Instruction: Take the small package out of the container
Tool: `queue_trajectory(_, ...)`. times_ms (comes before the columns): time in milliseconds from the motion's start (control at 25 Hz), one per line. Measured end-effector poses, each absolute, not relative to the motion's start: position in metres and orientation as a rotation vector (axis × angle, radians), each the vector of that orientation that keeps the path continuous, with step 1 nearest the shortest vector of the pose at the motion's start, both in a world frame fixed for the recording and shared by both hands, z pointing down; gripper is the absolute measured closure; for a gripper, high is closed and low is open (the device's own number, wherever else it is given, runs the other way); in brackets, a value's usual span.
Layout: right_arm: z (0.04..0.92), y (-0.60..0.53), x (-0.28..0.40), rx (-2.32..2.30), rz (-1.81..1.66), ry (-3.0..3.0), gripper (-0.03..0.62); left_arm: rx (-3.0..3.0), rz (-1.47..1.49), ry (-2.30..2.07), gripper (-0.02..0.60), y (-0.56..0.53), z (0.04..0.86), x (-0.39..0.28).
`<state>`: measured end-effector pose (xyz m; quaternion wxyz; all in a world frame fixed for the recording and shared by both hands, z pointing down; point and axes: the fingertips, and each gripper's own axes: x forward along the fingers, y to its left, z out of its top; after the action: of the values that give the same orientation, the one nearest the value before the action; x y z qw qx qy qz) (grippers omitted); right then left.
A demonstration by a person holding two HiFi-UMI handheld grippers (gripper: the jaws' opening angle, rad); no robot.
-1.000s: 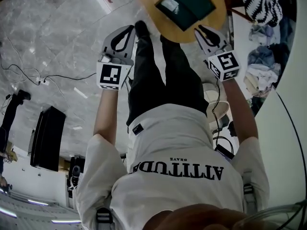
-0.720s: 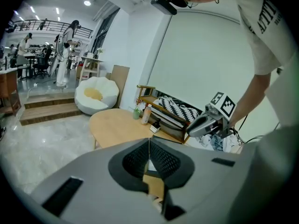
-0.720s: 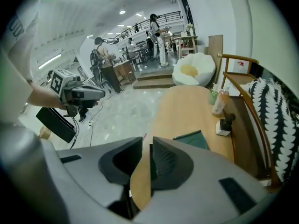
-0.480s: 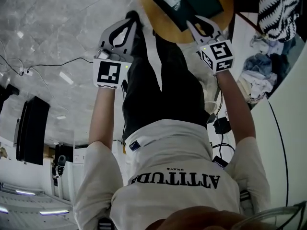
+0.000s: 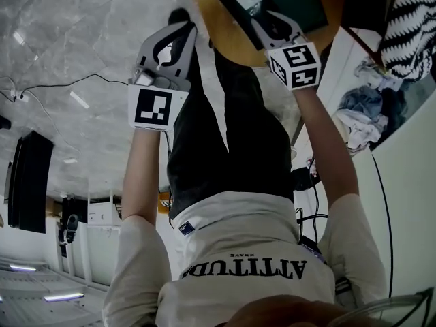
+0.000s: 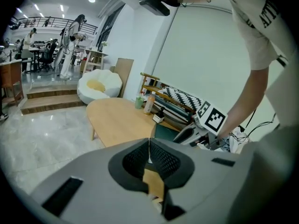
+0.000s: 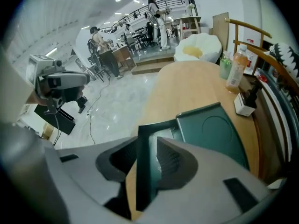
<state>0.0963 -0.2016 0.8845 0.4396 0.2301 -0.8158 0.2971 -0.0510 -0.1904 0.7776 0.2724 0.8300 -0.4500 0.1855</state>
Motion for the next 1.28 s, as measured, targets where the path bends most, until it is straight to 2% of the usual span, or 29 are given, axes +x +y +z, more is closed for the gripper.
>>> queue_trajectory(680,0.995,-0.208,0.094,0.708,0.737,-1.800,0.351,2.127,0.464,-1.207,0.558,-0.162,0.834,-0.065)
queue_trajectory(880,1.015,-0.211,0.090,0.725,0.691,-1.762,0.341,2.088,0.428,-1.216,0.558,-0.160,0.840,-0.070)
queue_trajectory(1000,1.017,-0.215,0.091,0.746,0.615,-1.759,0.355,2.081,0.421,-1.216,0.558,-0.159,0.843,-0.071)
queue_trajectory(1120,1.016,-0.212,0.088,0.717,0.582,-1.774,0.404,2.080,0.416,-1.219,0.558,-0.157,0.843,-0.072)
queue_trajectory(1200,1.016,-0.209,0.087,0.690,0.593,-1.781,0.482,2.080,0.420,-1.215,0.558,-0.156,0.841,-0.072)
queue_trajectory(1280,1.016,-0.208,0.087,0.676,0.604,-1.781,0.494,2.082,0.424,-1.214,0.558,-0.155,0.839,-0.072)
